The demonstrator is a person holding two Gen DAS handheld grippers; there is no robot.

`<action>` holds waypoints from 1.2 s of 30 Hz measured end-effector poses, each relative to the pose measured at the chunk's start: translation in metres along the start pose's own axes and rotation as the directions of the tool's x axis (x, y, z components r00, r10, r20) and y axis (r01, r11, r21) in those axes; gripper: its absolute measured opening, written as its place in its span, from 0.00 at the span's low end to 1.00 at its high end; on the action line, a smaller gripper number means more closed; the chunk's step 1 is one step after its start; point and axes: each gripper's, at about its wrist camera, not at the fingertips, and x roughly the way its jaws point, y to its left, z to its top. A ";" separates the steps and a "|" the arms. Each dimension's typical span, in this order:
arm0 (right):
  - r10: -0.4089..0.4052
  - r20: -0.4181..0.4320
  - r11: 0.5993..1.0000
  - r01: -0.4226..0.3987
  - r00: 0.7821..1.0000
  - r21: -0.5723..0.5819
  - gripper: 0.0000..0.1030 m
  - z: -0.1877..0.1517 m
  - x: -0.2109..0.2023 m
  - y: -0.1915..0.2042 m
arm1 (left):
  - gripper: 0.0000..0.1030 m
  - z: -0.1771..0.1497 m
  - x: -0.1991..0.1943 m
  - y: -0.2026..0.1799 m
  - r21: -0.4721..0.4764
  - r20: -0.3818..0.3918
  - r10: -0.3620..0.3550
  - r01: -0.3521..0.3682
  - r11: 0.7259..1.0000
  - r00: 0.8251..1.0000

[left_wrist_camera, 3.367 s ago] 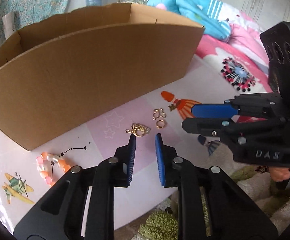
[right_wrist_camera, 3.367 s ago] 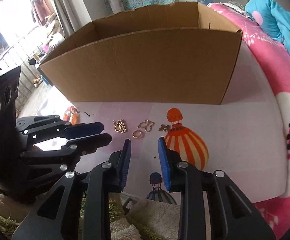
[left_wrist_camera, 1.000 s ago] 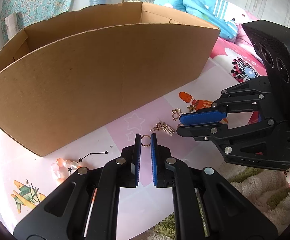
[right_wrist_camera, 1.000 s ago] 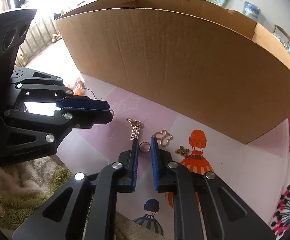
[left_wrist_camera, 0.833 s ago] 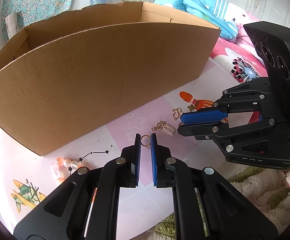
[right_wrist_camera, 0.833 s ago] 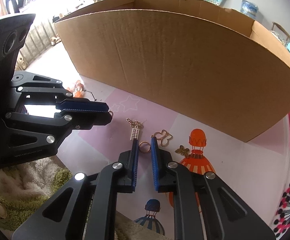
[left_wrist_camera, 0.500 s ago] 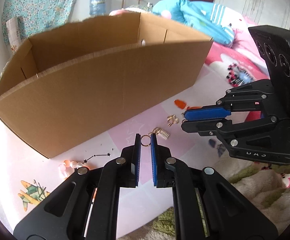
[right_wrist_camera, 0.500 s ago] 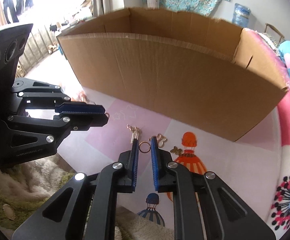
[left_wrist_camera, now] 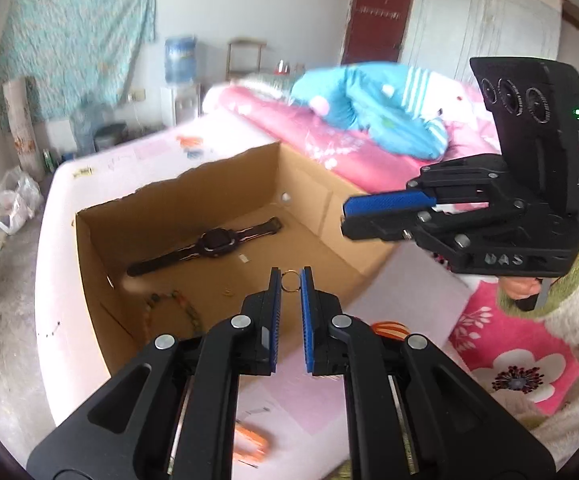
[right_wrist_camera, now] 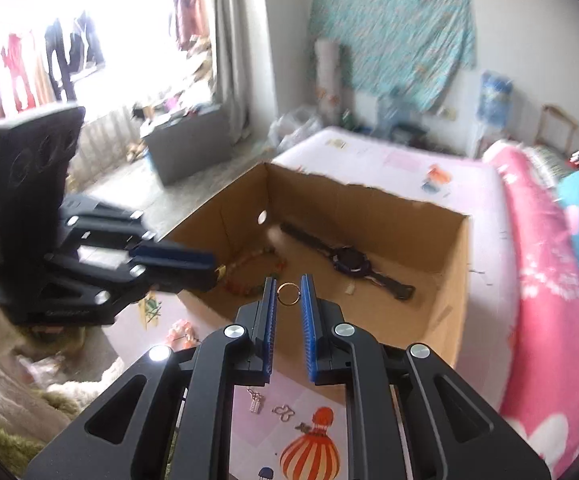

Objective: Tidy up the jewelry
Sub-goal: 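Carry the gold ring in the left gripper over the box, then open the left gripper to drop the ring into the box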

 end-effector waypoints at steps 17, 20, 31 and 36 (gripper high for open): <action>0.057 -0.612 0.998 -0.048 0.788 0.030 0.12 0.013 0.173 -0.047 | 0.08 0.039 0.177 0.100 -0.191 -0.560 -0.073 -0.043 0.981 0.825; 0.060 -0.617 0.998 -0.049 0.784 0.035 0.13 0.013 0.174 -0.047 | 0.08 0.039 0.185 0.098 -0.176 -0.565 -0.057 -0.052 0.983 0.823; 0.087 -0.561 0.994 -0.031 0.824 0.108 0.15 0.020 0.165 -0.058 | 0.23 0.038 0.189 0.093 -0.189 -0.560 -0.057 -0.060 0.980 0.826; 0.087 -0.456 0.988 -0.018 0.886 0.154 0.17 0.035 0.137 -0.069 | 0.25 0.050 0.163 0.088 -0.167 -0.498 -0.030 -0.062 0.984 0.867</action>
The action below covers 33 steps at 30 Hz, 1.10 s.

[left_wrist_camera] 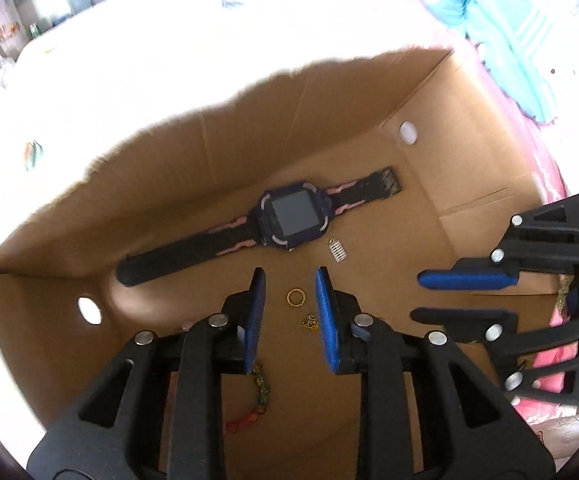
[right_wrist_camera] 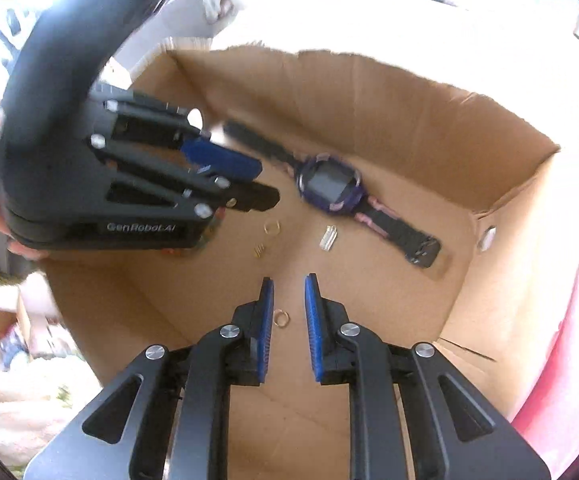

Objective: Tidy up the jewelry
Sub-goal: 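Open the left gripper to drop the ring into the box, then move both tools back over the table toward the remaining gold charms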

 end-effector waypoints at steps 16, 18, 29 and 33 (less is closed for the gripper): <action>-0.200 0.544 0.975 0.111 0.815 0.192 0.86 -0.117 -0.117 0.070 | 0.83 -0.131 -0.160 -0.031 0.018 0.475 -0.036 0.031 0.999 0.879; -0.256 0.544 0.961 0.150 0.799 0.232 0.89 -0.135 -0.111 0.071 | 0.86 -0.148 -0.159 -0.035 0.008 0.508 -0.023 0.021 1.000 0.861; -0.470 0.440 0.873 0.331 0.765 0.357 0.93 -0.206 -0.101 0.083 | 0.88 -0.222 -0.089 -0.058 -0.127 0.484 -0.004 0.074 0.989 0.875; -0.525 0.418 0.846 0.404 0.741 0.347 0.93 -0.217 -0.096 0.082 | 0.88 -0.231 -0.076 -0.062 -0.124 0.483 0.006 0.061 0.990 0.875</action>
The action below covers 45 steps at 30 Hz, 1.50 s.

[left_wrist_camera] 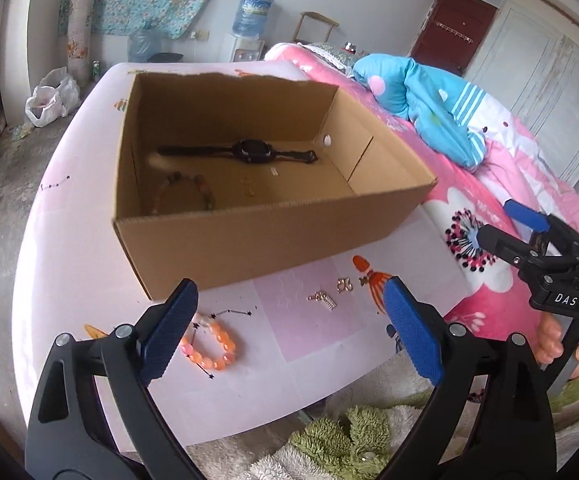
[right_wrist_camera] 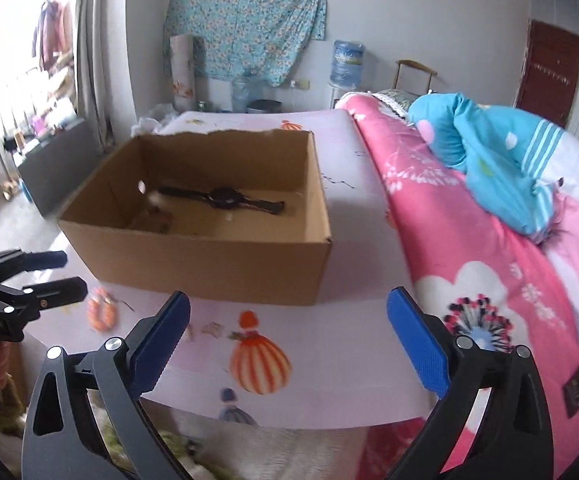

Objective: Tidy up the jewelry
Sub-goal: 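Move both tools back over the table toward the remaining gold charms, then close the left gripper on the gold spring charm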

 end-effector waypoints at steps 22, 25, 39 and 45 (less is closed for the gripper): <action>0.219 -0.118 0.967 -0.199 0.969 0.158 0.93 -0.047 0.070 -0.010 | 0.38 -0.023 0.081 -0.041 0.261 -0.088 0.106 -0.080 0.962 0.990; 0.240 -0.120 0.963 -0.220 0.963 0.154 0.87 -0.046 0.075 -0.004 | 0.32 -0.021 0.088 -0.044 0.267 -0.117 0.095 -0.060 0.962 0.989; 0.263 -0.154 0.956 -0.237 0.952 0.170 0.74 -0.046 0.093 0.005 | 0.18 -0.028 0.102 -0.055 0.301 -0.183 0.072 -0.014 0.953 0.980; 0.260 -0.151 0.957 -0.233 0.954 0.175 0.74 -0.045 0.093 0.004 | 0.18 -0.028 0.107 -0.055 0.317 -0.170 0.094 -0.036 0.948 0.981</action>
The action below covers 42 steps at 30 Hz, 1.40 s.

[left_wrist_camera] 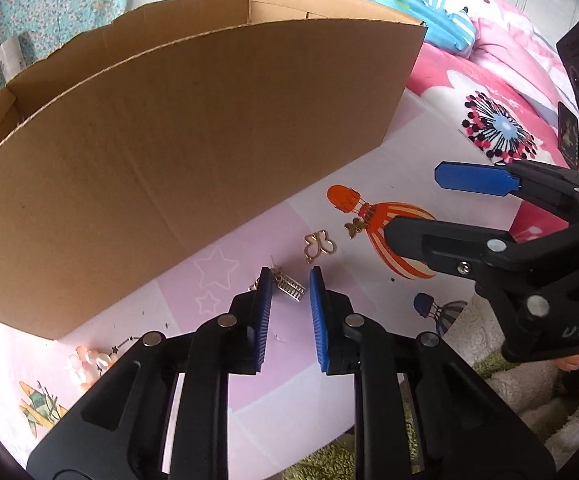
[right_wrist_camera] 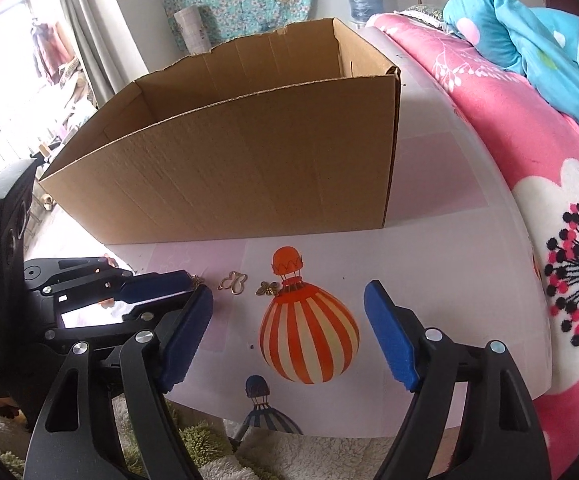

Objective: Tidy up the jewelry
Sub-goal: 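Close the left gripper on the gold spring charm, then move the right tool to the gold butterfly charm while the left gripper holds the spring charm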

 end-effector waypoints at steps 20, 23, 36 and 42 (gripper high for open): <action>-0.003 0.010 1.000 0.003 1.000 -0.008 0.74 0.001 -0.004 0.001 | 0.05 -0.010 -0.046 0.017 -0.033 0.091 0.009 -0.006 0.999 0.996; 0.004 0.014 1.000 -0.004 1.000 -0.013 0.74 0.001 -0.005 0.002 | 0.05 -0.006 -0.057 0.020 -0.055 0.134 -0.013 0.020 0.998 0.991; -0.005 -0.021 0.999 0.004 1.000 -0.052 0.42 0.002 0.004 0.011 | 0.05 -0.010 -0.041 0.026 -0.095 0.123 -0.036 0.048 0.994 0.992; -0.011 -0.053 0.999 0.008 0.999 -0.053 0.30 0.005 0.018 0.014 | 0.05 -0.012 -0.039 0.031 -0.111 0.130 -0.035 0.050 0.993 0.991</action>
